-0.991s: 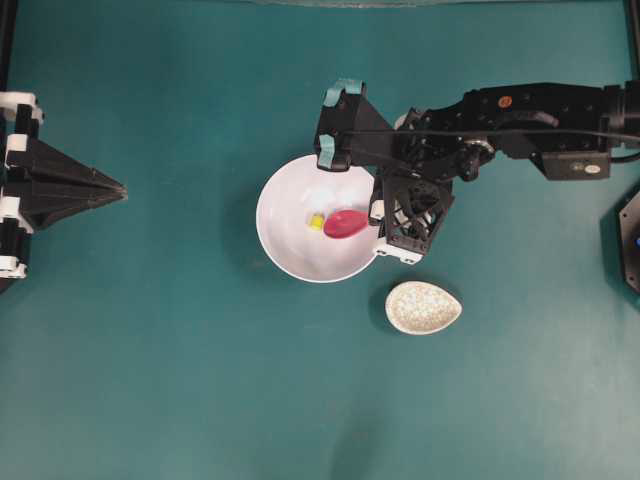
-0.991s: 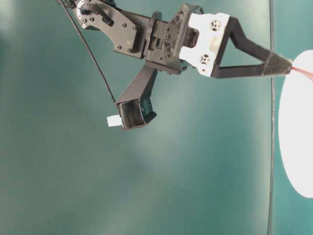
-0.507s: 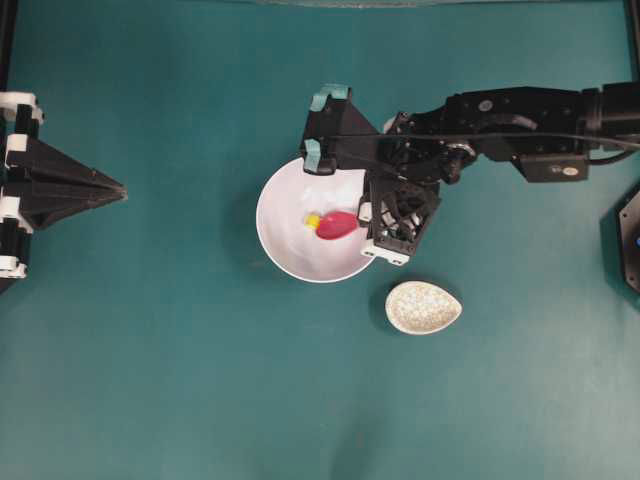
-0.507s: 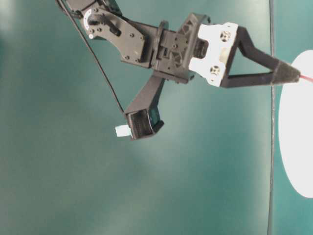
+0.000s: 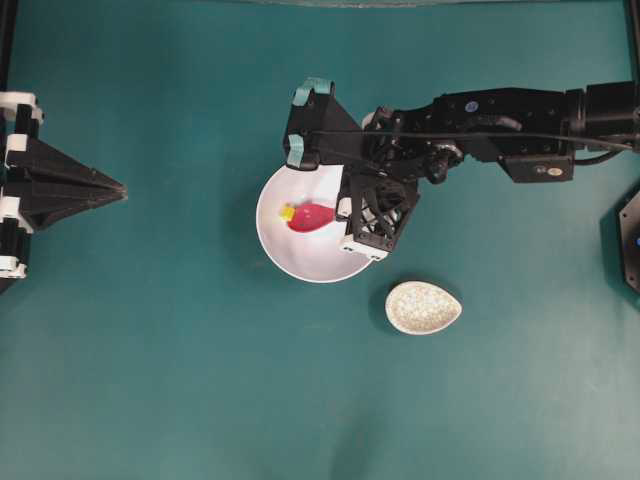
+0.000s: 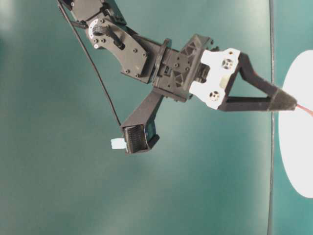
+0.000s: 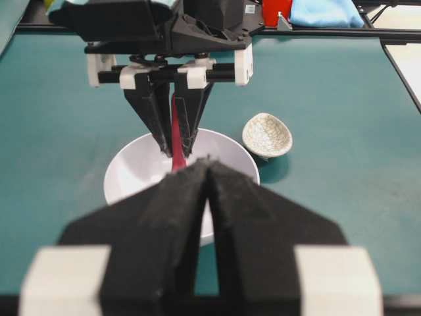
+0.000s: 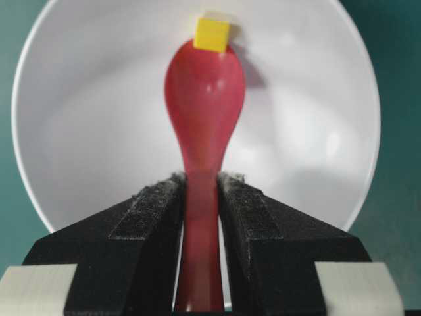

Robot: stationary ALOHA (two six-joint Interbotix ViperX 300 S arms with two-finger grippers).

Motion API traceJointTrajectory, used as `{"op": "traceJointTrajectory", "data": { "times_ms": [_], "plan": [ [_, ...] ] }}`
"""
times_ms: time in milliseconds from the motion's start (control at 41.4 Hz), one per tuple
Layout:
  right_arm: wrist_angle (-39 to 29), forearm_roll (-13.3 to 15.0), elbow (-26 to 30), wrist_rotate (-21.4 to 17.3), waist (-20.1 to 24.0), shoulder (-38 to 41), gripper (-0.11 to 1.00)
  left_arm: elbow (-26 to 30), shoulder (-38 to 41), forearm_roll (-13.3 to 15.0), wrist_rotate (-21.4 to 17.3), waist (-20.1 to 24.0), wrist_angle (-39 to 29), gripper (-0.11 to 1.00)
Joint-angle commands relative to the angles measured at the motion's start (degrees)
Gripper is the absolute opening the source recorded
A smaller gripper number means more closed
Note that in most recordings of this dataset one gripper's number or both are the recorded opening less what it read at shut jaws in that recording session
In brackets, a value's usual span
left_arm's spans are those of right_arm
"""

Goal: Scoop the yellow hexagonal prism block from the bowl with a spoon using the right arm.
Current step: 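Slide the spoon under the yellow block toward the bowl's left rim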

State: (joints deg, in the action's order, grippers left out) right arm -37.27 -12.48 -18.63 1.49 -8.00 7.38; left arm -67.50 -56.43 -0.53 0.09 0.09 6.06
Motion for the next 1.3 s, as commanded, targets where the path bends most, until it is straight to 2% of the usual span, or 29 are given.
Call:
{"op": "traceJointTrajectory", "data": {
  "times_ms": [0, 338, 1281],
  "plan": [
    [0.88, 0.09, 1.49, -0.18, 0.09, -1.05, 0.24, 1.58, 0.35, 0.0, 0.0, 0.09, 0.26, 0.05],
    [0.7, 0.09, 3.6, -0.18, 0.09, -2.02, 0.24, 1.58, 0.26, 0.0, 0.0, 0.09, 0.26, 0.05],
    [1.23, 0.09, 2.72, -0.09, 0.09, -7.29, 0.24, 1.58, 0.26, 0.0, 0.09, 0.09, 0.09, 0.05]
  ]
}}
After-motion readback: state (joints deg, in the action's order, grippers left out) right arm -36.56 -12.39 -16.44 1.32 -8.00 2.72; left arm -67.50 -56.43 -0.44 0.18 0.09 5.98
